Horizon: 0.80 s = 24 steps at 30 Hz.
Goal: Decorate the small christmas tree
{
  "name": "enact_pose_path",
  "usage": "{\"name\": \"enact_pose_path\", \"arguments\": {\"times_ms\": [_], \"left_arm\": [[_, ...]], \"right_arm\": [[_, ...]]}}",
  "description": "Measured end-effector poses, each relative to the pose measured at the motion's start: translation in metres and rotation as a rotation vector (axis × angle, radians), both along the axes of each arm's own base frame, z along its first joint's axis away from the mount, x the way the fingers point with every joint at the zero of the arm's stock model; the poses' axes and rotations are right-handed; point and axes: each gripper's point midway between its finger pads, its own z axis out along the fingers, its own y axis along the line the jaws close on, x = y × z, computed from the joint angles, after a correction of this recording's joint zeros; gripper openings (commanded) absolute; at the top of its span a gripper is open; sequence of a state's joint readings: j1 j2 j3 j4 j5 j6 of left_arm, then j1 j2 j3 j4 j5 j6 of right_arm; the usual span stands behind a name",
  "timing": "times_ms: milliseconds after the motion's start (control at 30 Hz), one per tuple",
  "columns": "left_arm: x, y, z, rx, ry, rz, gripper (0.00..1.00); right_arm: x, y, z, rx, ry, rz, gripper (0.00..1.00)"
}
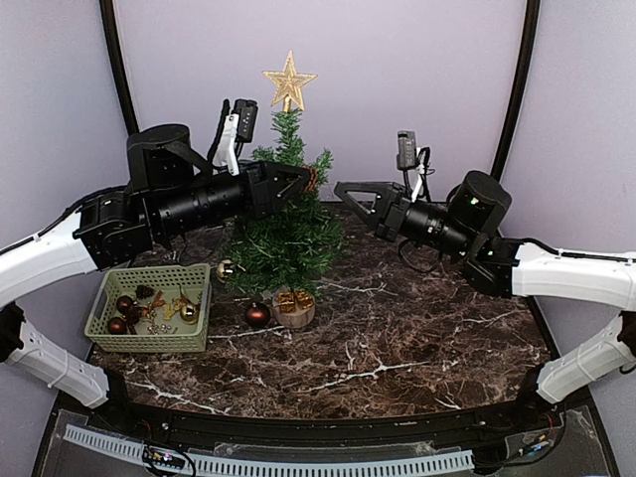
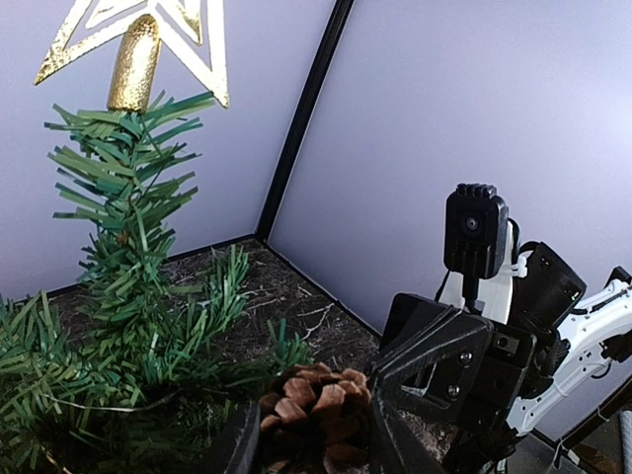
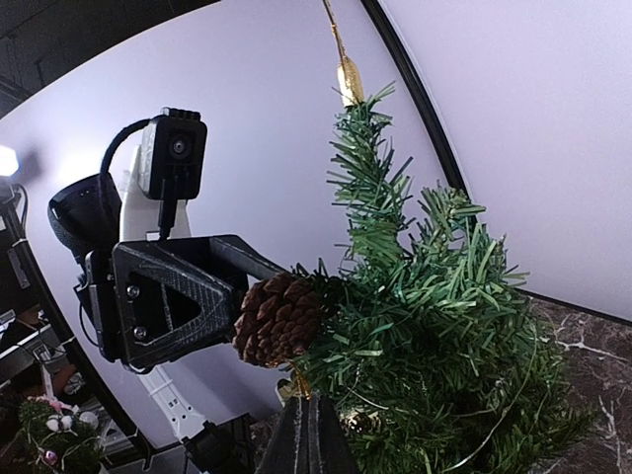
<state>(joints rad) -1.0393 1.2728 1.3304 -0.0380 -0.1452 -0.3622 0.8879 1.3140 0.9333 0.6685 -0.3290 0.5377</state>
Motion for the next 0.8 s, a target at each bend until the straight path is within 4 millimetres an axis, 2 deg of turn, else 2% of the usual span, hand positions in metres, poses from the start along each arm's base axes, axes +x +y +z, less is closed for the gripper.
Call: {"name": "enact_pose_path", "arguments": {"times_ms": [400,800], "left_arm": [[-0.0024,-0.002,0.0002,-0.002,0.0,-0.016,0.37],[-0.0006,-0.0008,0.0013,-0.004,-0.004,-0.003,0.37]], "right_arm": [[-0.0014,0.0071,-0.0027,-0.01,-0.003,0.034,0.0],[0.0042,0.0078,0.0048,-0.003,-0.012,0.007,0.0]]}}
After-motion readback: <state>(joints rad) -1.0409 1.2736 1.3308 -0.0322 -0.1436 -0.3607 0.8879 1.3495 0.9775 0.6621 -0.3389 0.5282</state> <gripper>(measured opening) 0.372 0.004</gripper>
